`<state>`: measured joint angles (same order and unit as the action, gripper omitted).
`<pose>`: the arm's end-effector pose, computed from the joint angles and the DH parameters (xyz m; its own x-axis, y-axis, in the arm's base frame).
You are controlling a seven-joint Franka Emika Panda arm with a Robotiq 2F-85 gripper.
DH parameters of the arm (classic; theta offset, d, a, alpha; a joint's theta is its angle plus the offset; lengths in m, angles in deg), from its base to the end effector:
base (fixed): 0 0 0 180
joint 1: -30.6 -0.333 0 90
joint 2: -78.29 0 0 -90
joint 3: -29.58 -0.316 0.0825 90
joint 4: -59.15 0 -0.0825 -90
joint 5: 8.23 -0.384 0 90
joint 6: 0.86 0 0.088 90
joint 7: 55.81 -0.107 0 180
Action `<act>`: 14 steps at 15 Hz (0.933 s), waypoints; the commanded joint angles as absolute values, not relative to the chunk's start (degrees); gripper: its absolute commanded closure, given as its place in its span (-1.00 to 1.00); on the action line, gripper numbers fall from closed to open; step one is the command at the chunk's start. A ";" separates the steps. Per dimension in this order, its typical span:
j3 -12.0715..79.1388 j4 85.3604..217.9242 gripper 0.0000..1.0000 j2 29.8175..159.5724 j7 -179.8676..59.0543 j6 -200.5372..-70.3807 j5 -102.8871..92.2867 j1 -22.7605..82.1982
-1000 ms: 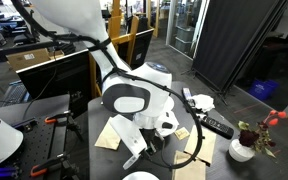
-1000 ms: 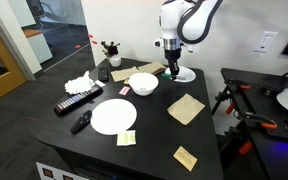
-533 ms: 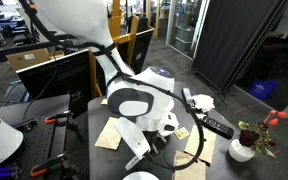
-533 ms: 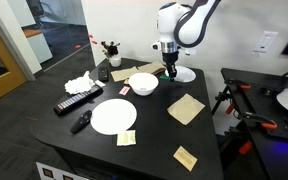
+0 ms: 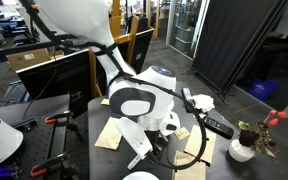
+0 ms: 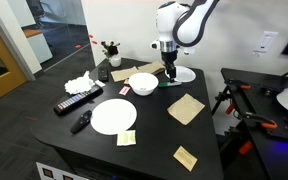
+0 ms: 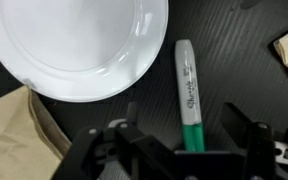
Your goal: Remove the green marker from the white bowl
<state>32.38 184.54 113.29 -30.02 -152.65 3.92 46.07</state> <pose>0.5006 -0.1615 0.0916 0.9290 0.3191 -0.1874 0.3281 -0.9445 0.0184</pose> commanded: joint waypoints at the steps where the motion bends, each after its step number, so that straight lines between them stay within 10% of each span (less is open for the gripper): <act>1: 33.14 187.09 -1.00 108.35 -30.46 -151.01 4.06 45.56; 14: 32.80 196.87 -1.00 84.68 -29.23 -138.05 -1.69 44.17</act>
